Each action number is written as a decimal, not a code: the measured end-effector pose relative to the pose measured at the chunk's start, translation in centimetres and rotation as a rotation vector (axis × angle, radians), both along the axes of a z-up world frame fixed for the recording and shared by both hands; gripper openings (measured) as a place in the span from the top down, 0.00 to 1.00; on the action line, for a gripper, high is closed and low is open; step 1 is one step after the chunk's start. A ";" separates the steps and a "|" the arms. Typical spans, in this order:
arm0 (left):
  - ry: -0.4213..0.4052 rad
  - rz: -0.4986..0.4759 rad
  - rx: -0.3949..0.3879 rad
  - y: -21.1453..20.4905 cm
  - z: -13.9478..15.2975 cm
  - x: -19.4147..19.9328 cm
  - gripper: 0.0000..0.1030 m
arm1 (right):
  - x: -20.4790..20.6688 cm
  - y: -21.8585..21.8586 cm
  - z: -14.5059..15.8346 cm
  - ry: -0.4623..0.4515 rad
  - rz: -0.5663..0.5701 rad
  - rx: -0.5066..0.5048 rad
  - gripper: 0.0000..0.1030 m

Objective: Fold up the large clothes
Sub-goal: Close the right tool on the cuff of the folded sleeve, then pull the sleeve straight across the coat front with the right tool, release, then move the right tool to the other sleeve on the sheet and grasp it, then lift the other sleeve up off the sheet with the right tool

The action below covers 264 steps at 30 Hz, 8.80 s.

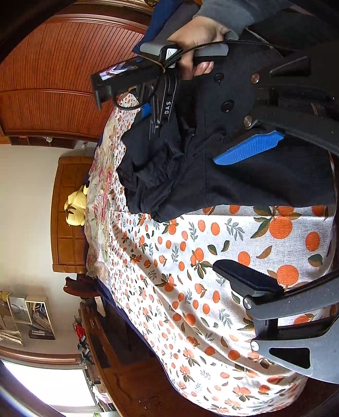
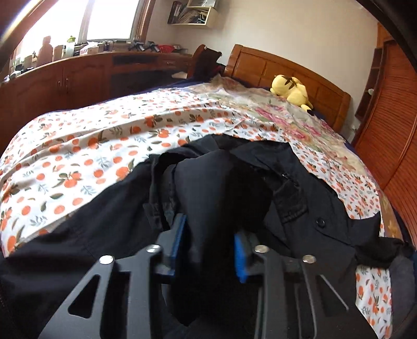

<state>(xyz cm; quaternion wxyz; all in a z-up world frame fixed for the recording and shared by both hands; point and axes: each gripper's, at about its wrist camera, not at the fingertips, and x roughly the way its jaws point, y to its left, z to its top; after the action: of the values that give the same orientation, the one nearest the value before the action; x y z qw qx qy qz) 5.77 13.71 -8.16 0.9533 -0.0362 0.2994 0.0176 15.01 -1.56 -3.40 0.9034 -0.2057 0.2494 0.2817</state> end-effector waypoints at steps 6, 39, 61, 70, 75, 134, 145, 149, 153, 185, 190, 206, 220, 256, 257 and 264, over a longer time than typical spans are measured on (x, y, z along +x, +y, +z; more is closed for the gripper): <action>0.002 -0.009 -0.022 -0.5 -1.7 1.2 0.26 | 0.4 -3.0 -0.3 -0.012 -0.093 0.041 0.85; -0.101 -0.030 -0.077 -1.4 -3.5 0.5 0.26 | 0.4 0.0 0.3 0.100 -0.013 -0.061 0.51; -0.096 -0.048 -0.015 -3.7 -2.6 0.1 0.26 | -3.6 -6.8 2.3 -0.004 -0.055 0.149 0.95; -0.085 -0.101 0.029 -6.5 -1.1 1.4 0.26 | -9.3 -13.8 0.2 0.052 -0.128 0.213 0.95; -0.099 -0.158 0.030 -8.9 0.3 3.2 0.26 | -11.5 -17.3 0.3 0.083 -0.178 0.228 0.95; -0.016 -0.286 0.036 -16.1 -4.5 10.0 0.26 | -5.8 -21.3 3.8 0.191 -0.248 0.039 0.56; -0.011 -0.283 0.031 -16.1 -4.7 10.0 0.26 | 5.2 -25.5 4.4 0.233 -0.412 0.111 0.54; -0.011 -0.281 0.032 -16.0 -4.8 10.0 0.26 | 8.9 -26.1 3.5 0.257 -0.456 0.152 0.54; -0.013 -0.276 0.033 -16.0 -4.9 10.0 0.26 | 12.5 -26.5 2.3 0.280 -0.506 0.189 0.54; 0.006 -0.298 0.032 -16.3 -5.1 10.2 0.26 | 22.8 -26.5 3.0 0.182 -0.494 0.364 0.96; 0.007 -0.296 0.029 -16.3 -5.1 10.2 0.26 | 17.6 -21.4 6.3 0.126 -0.291 0.306 0.96; 0.009 -0.302 0.040 -16.5 -5.1 10.0 0.26 | 10.1 -14.8 5.3 0.180 -0.099 0.086 0.61; 0.013 -0.306 0.043 -16.7 -5.2 10.1 0.26 | 18.8 -21.6 3.1 0.156 -0.430 0.107 0.42; -0.099 -0.263 0.102 -16.0 -3.0 6.6 0.26 | 13.3 -11.3 7.1 -0.031 -0.219 0.119 0.94; -0.104 -0.261 0.113 -16.0 -2.8 6.2 0.26 | 12.2 -10.5 7.5 -0.038 -0.190 0.122 0.94; -0.131 -0.229 0.109 -14.8 -1.7 3.8 0.26 | 6.7 -6.0 8.5 -0.061 -0.016 0.117 0.94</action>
<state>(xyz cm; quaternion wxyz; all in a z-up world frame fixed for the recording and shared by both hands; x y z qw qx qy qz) 9.53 -1.11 -9.90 0.9671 0.0490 0.2374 -0.0776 21.73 -7.52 5.15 0.9233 -0.1590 0.2066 0.2822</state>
